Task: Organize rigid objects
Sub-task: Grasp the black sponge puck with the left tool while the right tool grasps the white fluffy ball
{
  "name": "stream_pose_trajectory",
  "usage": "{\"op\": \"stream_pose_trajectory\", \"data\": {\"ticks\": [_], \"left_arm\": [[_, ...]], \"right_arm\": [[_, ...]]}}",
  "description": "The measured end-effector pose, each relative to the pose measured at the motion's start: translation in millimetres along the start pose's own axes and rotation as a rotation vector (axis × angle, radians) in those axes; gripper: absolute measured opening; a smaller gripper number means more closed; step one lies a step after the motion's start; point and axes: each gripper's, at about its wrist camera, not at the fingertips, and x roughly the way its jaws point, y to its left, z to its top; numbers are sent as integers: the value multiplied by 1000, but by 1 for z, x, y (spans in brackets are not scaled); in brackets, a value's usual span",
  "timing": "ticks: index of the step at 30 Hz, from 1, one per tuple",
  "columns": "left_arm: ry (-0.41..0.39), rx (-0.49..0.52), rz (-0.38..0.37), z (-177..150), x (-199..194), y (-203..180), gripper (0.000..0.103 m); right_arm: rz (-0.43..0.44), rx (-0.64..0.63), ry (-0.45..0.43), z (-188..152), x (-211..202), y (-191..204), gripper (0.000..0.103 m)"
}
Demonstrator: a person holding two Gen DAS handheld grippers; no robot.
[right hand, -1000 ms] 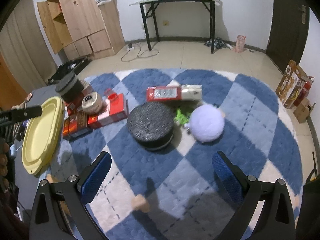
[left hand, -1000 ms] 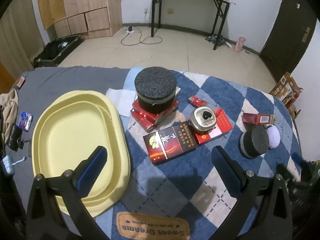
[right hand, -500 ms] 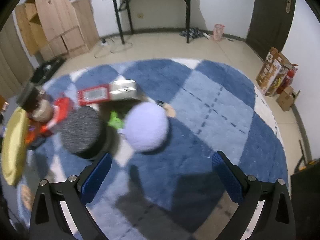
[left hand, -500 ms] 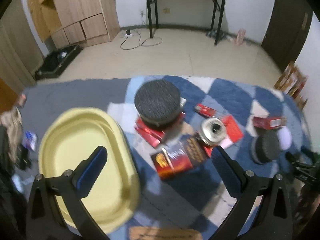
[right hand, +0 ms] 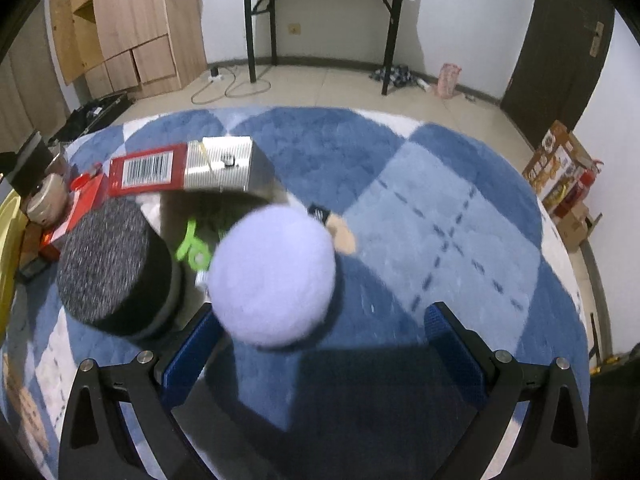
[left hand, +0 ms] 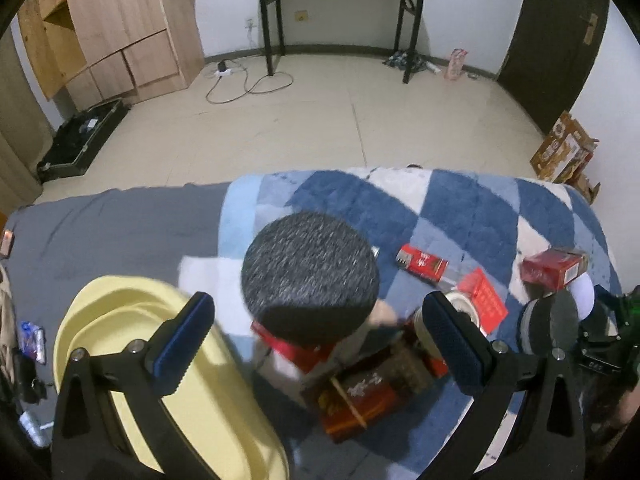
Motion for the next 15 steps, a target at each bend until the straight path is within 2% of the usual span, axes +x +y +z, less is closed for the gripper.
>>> {"op": "stream_pose_trajectory", "data": {"ticks": [4, 6, 8, 9, 11, 12, 15], "left_arm": [[-25, -13, -30, 0, 5, -2, 101], [-45, -23, -54, 0, 5, -1, 87], [-64, -43, -60, -1, 2, 2, 70], [-67, -59, -71, -1, 1, 5, 68], [-75, -93, -93, -3, -3, 11, 68], [-83, -103, -101, -4, -5, 13, 68], [-101, -111, -115, -7, -16, 16, 68]], "right_arm": [[4, -20, -30, 1, 5, 3, 98], [19, -24, -31, 0, 7, 5, 92], [30, -31, -42, -1, 7, 6, 80], [37, -35, -47, -2, 6, 7, 77], [61, -59, -60, -3, 1, 10, 55], [72, -72, -60, -4, -1, 12, 50], [81, -74, -49, -5, -4, 11, 50]]}}
